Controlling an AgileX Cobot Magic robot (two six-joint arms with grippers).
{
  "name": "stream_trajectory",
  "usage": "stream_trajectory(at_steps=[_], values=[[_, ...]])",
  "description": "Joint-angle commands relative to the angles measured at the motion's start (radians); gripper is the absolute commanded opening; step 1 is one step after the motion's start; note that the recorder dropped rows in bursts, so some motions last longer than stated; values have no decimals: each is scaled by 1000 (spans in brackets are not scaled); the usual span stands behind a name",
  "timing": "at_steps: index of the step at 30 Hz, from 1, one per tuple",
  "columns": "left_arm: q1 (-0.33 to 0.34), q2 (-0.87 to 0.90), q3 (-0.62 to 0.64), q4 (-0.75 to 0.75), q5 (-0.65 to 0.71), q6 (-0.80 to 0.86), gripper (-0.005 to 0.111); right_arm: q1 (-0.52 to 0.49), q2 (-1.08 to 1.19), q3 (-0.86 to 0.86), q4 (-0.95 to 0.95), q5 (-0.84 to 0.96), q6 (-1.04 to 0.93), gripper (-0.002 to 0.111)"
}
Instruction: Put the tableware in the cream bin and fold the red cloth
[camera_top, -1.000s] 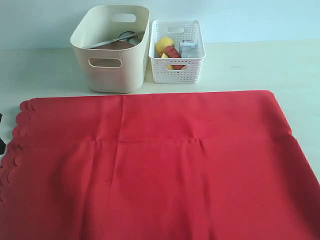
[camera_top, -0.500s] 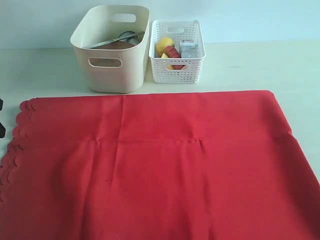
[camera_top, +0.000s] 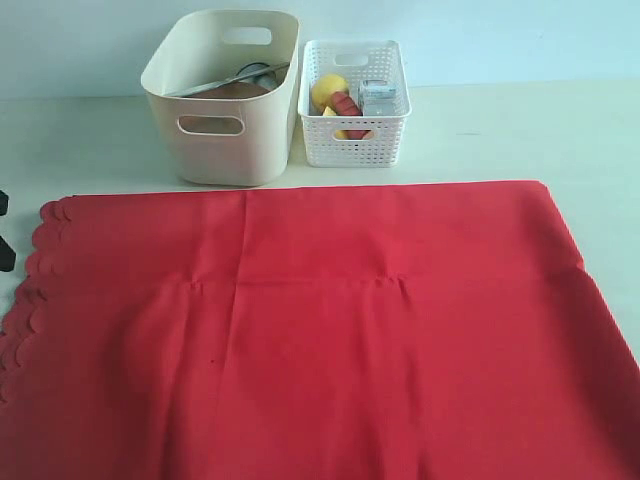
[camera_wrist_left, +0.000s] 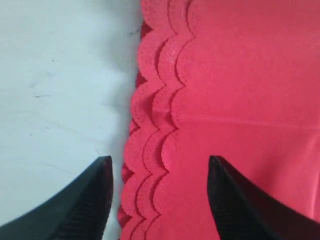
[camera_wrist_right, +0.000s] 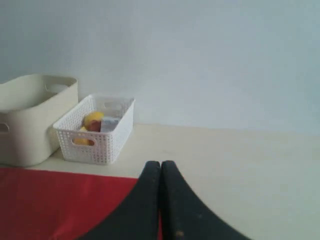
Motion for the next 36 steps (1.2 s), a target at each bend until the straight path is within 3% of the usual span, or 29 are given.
stream_trajectory(at_steps=[1,14,20,29,36], values=[[1,1,1,-27,43,-5,55,-5,15,-75,-6,-11,-1,0],[1,79,20,-20,54,11,55,-5,15,-90,1,-190,2,0],[1,100,20,-4,33,30,55,-5,57,-116,169,-63,-15,0],[1,100,20,-85,-22,59,55,-5,451,-295,278,164,-146,0],[1,100,20,-81,-18,80,55,-5,838,-449,360,197,-272,0]])
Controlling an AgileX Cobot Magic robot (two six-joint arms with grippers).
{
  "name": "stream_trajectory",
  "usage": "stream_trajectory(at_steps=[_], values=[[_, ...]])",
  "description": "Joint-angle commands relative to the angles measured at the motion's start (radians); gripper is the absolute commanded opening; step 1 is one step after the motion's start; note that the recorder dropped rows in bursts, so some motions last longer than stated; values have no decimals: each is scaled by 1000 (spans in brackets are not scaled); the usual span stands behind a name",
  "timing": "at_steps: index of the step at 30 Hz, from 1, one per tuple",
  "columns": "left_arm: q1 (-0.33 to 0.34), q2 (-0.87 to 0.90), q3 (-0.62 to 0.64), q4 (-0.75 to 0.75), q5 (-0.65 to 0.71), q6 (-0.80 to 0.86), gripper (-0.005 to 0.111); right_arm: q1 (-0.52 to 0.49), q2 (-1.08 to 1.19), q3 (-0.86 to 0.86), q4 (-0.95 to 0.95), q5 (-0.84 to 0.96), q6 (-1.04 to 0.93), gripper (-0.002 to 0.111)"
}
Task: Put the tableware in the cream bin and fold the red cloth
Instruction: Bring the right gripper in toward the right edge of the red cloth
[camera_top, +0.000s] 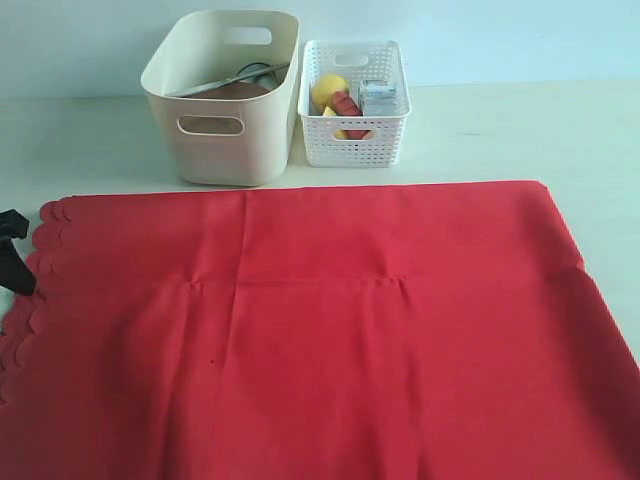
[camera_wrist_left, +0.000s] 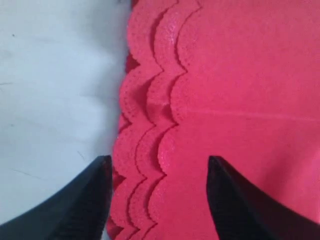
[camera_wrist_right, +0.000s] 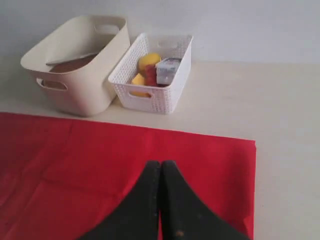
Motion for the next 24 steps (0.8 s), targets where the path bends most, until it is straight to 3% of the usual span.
stream_trajectory(at_steps=[1,11,20,24], values=[[1,0,3,-7,2,10,55,-5,230,-88,28,10,-59,0],[1,0,18,-5,3,12,55,-5,633,-172,-23,-26,-87,0],[1,20,18,-12,-8,33,55,34,757,-179,-125,-101,-107,0],[1,57,18,-17,-8,35,55,52,806,-226,-158,-49,-100,0]])
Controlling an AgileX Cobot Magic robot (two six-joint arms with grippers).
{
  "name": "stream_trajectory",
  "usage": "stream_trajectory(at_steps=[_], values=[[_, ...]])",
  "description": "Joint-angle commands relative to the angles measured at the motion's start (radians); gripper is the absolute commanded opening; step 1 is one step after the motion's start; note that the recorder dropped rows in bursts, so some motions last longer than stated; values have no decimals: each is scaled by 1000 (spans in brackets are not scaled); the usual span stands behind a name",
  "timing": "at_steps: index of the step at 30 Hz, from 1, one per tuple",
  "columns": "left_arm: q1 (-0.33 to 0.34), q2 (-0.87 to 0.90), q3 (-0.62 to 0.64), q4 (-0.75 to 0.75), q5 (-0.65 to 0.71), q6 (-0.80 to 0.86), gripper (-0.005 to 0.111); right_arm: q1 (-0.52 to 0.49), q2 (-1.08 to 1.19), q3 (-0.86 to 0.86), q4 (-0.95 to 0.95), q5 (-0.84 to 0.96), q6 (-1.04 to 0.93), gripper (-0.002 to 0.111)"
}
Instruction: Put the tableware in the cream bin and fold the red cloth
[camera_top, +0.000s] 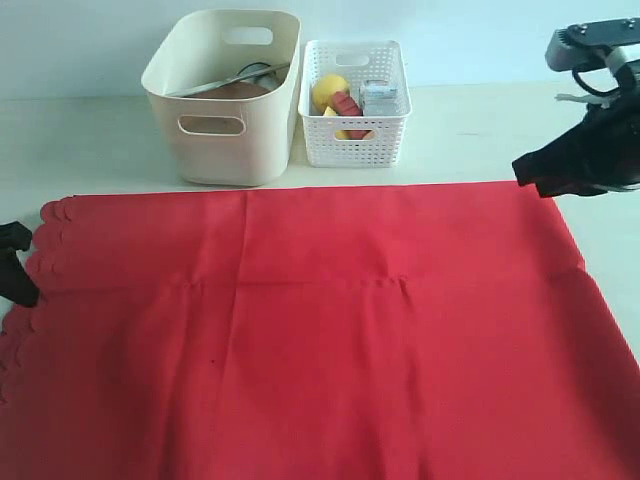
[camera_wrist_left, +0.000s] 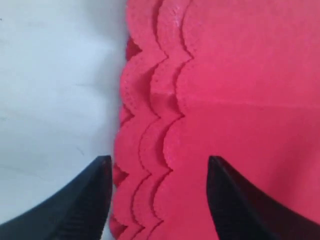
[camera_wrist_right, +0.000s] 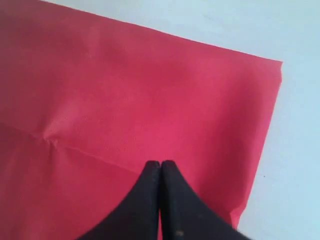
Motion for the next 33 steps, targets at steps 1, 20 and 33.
stream_trajectory(at_steps=[1,20,33], values=[[1,35,5,-15,-10,5,55,13,46,-50,-29,40,-7,0],[1,141,3,-170,-4,151,55,13,105,-94,-26,61,-7,0],[1,138,-43,-360,315,388,8,13,105,-94,1,101,-9,0]])
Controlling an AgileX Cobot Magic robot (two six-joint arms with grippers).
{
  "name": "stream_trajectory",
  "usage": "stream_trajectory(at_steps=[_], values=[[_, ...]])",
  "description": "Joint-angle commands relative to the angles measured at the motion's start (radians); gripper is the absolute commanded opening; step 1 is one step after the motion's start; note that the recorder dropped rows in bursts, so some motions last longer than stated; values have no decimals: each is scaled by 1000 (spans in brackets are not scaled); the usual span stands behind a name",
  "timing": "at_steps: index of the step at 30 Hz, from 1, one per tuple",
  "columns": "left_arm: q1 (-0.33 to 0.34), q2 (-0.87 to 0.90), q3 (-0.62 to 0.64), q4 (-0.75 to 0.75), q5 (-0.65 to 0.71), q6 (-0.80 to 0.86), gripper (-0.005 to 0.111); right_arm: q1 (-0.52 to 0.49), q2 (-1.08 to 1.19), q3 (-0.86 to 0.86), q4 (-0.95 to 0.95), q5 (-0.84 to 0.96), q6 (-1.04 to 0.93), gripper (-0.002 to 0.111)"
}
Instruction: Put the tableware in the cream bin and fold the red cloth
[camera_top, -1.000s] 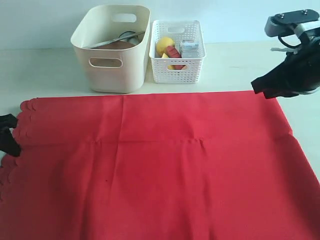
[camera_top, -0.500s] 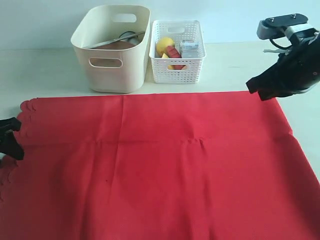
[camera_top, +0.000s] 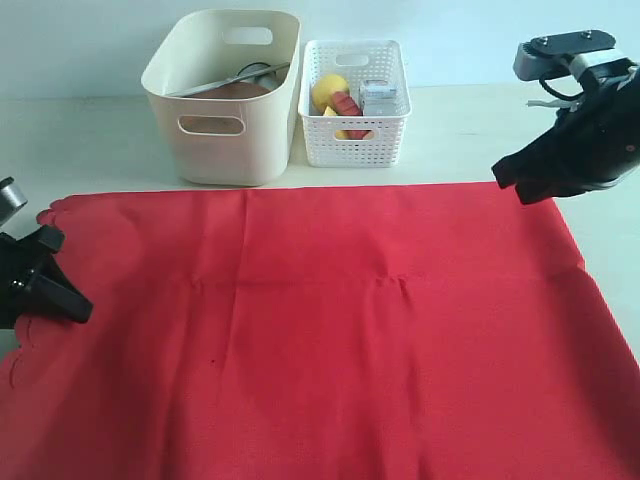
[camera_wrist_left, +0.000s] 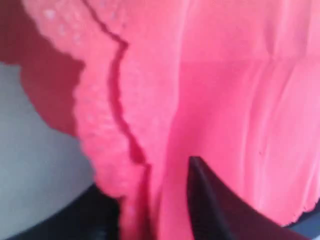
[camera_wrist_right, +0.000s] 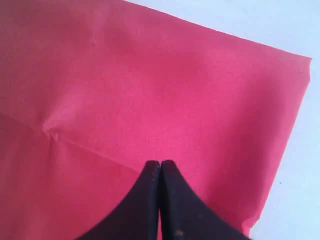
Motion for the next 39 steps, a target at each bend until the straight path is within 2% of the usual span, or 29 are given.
stream_trajectory(at_steps=[1,8,15,26,39], values=[[0,-7,-44,-12,115,30,0,2,1,-8,13,34,-9,0],[0,-34,-59,-1,208,31,0,83,80,-8,-59,53,-6,0],[0,-77,-60,-36,238,31,0,129,149,-8,-274,48,218,0],[0,-120,-60,-163,249,108,0,129,227,-8,-275,68,219,0],[0,-122,-60,-200,249,108,0,129,268,-8,-277,63,219,0]])
